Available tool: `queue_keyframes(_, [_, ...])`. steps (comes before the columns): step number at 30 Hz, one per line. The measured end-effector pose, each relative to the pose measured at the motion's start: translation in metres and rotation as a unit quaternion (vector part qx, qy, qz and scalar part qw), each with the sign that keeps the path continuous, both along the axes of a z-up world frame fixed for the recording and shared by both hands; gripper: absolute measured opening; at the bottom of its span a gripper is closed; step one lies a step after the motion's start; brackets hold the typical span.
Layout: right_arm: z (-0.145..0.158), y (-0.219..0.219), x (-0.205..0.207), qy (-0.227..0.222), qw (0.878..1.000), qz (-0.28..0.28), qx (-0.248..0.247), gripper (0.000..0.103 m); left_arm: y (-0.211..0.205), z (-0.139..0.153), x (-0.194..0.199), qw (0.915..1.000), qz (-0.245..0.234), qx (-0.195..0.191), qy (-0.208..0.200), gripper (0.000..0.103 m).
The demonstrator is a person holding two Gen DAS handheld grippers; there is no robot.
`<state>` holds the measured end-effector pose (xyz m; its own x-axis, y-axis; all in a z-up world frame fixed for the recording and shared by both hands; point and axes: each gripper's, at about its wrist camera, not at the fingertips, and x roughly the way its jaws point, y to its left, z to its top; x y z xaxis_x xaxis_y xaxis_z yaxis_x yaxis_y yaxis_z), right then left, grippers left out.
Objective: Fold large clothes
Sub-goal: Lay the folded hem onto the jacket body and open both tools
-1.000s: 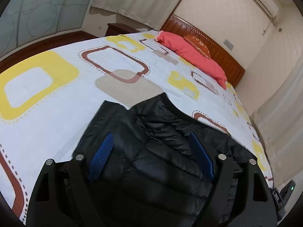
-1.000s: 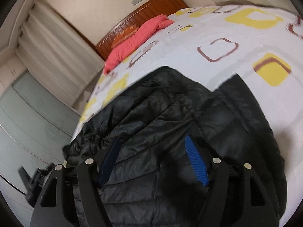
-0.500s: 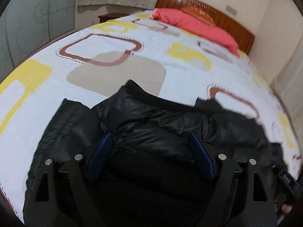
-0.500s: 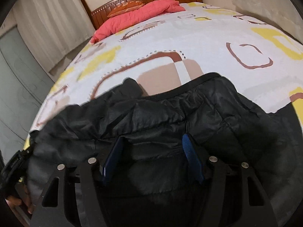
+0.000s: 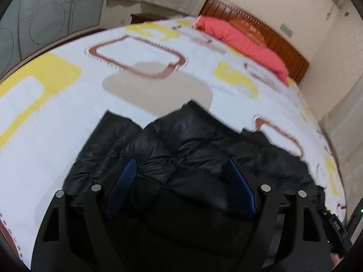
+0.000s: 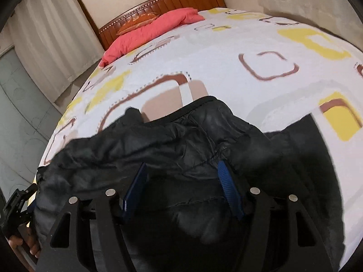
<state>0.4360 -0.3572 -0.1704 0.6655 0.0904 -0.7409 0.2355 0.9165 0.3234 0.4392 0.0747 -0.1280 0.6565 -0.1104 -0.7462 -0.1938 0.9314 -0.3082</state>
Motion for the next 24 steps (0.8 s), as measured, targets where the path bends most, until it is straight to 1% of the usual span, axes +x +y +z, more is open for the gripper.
queue_keyframes(2, [0.001,0.007,0.005,0.009,1.000,0.002,-0.021,0.065,-0.009,0.001,0.003,0.9995,-0.003,0.030,0.010,0.080])
queue_keyframes(3, [0.005,0.009,0.004,0.010,1.000,0.001,-0.027,0.064,-0.009,0.007,0.000,0.9996,-0.003,0.028,0.007,0.079])
queue_keyframes(6, [0.020,0.004,-0.015,-0.005,1.000,-0.008,-0.004,0.064,-0.001,0.021,-0.020,0.9999,0.001,0.005,-0.010,0.078])
queue_keyframes(8, [0.023,-0.002,-0.028,-0.011,1.000,-0.021,-0.004,0.064,0.007,0.025,-0.036,0.9997,0.008,-0.003,-0.021,0.078])
queue_keyframes(9, [0.020,-0.006,-0.035,-0.009,1.000,-0.030,0.000,0.064,0.010,0.022,-0.040,0.9997,0.014,-0.008,-0.019,0.078])
queue_keyframes(11, [0.006,-0.014,-0.037,-0.003,0.999,-0.028,0.022,0.064,0.016,0.005,-0.038,0.9997,0.014,-0.020,0.002,0.075])
queue_keyframes(13, [-0.003,-0.018,-0.037,-0.008,0.999,-0.026,0.037,0.064,0.018,-0.004,-0.034,0.9996,0.019,-0.020,0.006,0.073])
queue_keyframes(17, [-0.009,-0.014,-0.036,-0.019,0.999,-0.028,0.028,0.064,0.009,-0.013,-0.027,0.9998,0.014,0.007,0.009,0.074])
queue_keyframes(21, [-0.012,-0.014,-0.040,-0.034,0.999,-0.029,0.030,0.064,0.007,-0.016,-0.028,0.9998,0.013,0.016,0.005,0.074])
queue_keyframes(24, [-0.010,-0.012,-0.039,-0.033,0.999,-0.029,0.024,0.064,0.004,-0.015,-0.027,0.9995,0.013,0.027,0.007,0.074])
